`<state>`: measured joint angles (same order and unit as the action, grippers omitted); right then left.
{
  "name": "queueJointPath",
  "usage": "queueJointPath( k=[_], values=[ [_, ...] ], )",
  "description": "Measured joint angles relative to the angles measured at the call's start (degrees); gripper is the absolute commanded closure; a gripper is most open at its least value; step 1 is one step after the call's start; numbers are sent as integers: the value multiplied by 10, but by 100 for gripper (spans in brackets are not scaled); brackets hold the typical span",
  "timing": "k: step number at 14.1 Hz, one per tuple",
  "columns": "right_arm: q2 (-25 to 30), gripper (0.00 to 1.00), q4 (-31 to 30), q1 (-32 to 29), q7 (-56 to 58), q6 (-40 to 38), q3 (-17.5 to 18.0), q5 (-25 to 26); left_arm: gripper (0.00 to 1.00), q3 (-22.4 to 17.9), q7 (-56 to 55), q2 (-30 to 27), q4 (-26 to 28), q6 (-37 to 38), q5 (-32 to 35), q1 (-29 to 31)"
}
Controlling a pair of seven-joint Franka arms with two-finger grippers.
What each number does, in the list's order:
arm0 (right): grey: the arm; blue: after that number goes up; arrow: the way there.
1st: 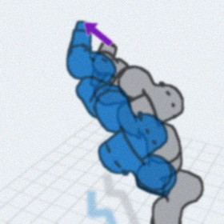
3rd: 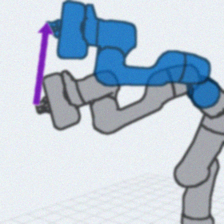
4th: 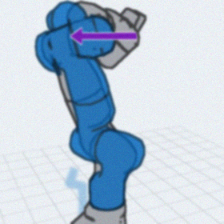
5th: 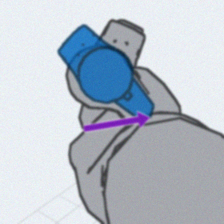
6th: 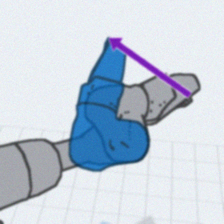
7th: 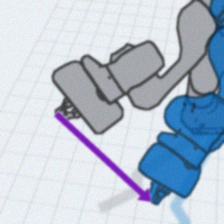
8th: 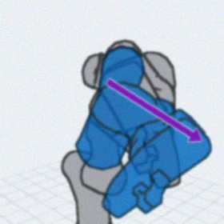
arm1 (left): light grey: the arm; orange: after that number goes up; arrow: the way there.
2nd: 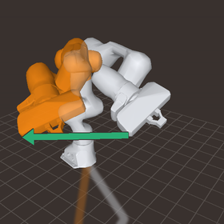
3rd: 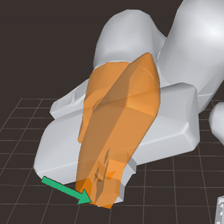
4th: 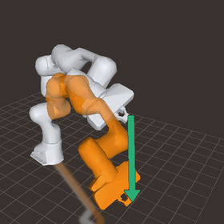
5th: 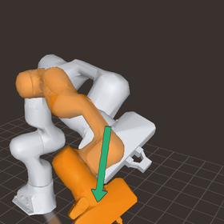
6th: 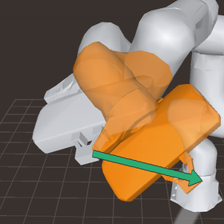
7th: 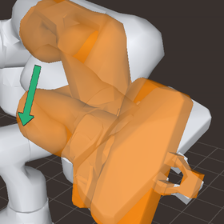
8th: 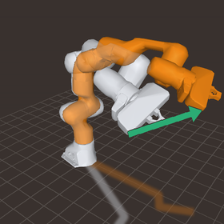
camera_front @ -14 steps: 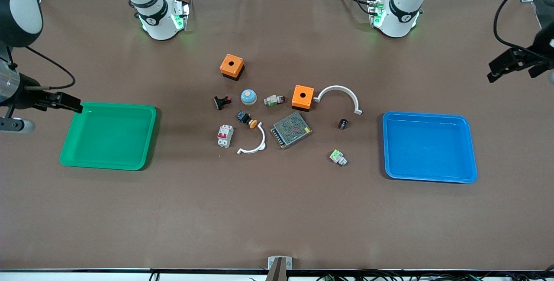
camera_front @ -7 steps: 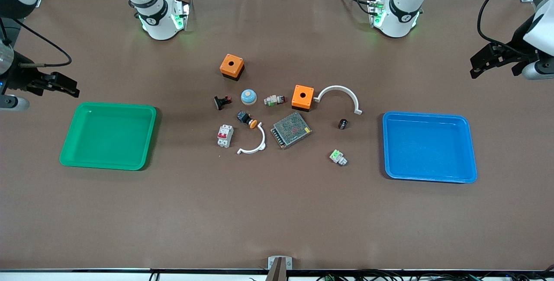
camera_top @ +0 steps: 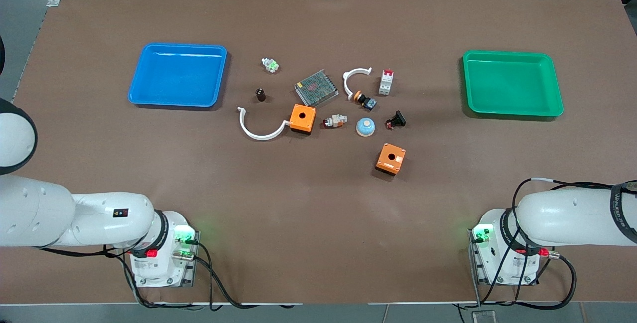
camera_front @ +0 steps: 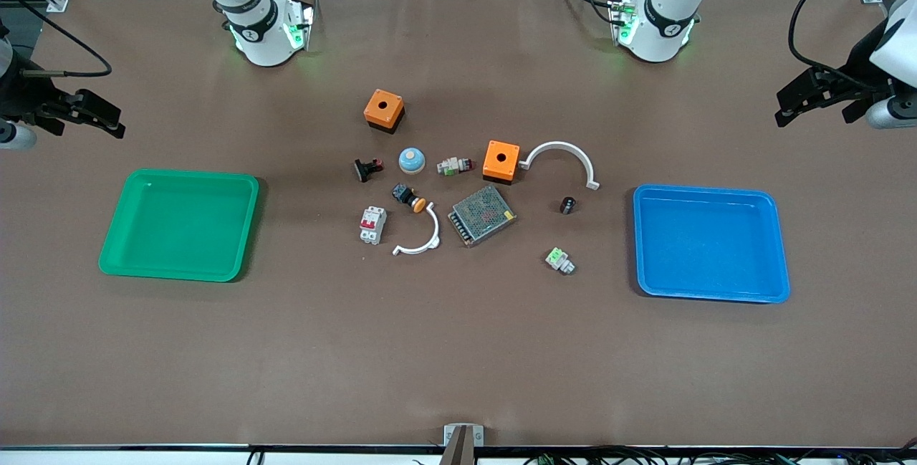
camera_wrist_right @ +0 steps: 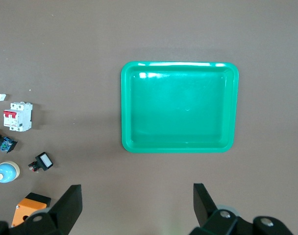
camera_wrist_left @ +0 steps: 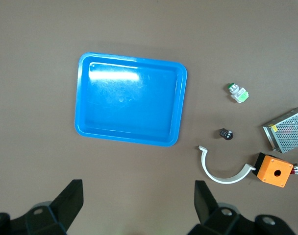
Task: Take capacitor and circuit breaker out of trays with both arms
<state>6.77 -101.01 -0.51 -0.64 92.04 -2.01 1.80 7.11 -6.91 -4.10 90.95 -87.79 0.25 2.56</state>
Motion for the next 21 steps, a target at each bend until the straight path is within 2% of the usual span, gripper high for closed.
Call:
queueJointPath(
  k=[6, 21],
  values=[
    [0, 0, -8, 0, 1, 19, -1, -30, 0, -1, 0, -3, 0, 2, 0, 3],
    [0, 0, -8, -1, 45, 27, -7, -25, 0, -3, 1, -4, -2, 2, 0, 3]
  ],
)
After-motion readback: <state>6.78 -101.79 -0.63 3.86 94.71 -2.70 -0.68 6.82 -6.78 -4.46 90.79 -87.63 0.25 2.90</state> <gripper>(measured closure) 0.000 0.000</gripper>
